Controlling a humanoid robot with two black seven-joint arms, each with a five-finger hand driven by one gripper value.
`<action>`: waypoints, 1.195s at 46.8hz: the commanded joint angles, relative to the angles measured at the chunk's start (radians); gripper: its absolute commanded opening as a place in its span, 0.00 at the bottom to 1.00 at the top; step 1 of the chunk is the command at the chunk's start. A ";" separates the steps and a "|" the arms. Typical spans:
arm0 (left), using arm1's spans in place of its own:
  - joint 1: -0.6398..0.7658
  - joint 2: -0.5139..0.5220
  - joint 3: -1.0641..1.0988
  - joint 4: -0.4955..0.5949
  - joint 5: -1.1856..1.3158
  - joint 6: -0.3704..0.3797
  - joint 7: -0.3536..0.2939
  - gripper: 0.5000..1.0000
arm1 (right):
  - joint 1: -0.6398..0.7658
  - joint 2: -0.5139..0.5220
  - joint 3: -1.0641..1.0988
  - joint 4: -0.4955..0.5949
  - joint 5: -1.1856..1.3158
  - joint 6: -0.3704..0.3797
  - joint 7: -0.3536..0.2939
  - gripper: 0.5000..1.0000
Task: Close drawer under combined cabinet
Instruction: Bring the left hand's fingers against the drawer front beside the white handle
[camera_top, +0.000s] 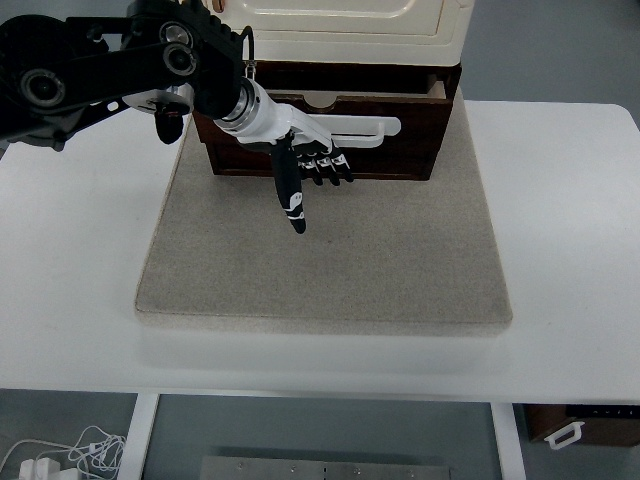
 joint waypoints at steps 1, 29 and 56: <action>0.005 -0.012 0.001 0.024 0.002 0.000 -0.003 1.00 | 0.000 0.000 0.000 0.000 0.000 0.000 0.000 0.90; 0.019 -0.017 -0.004 0.133 0.053 0.006 -0.021 1.00 | 0.000 0.000 0.000 0.000 0.000 0.000 0.000 0.90; 0.037 -0.017 -0.021 0.168 0.056 0.009 -0.027 1.00 | 0.000 0.000 0.000 0.000 0.000 0.000 0.000 0.90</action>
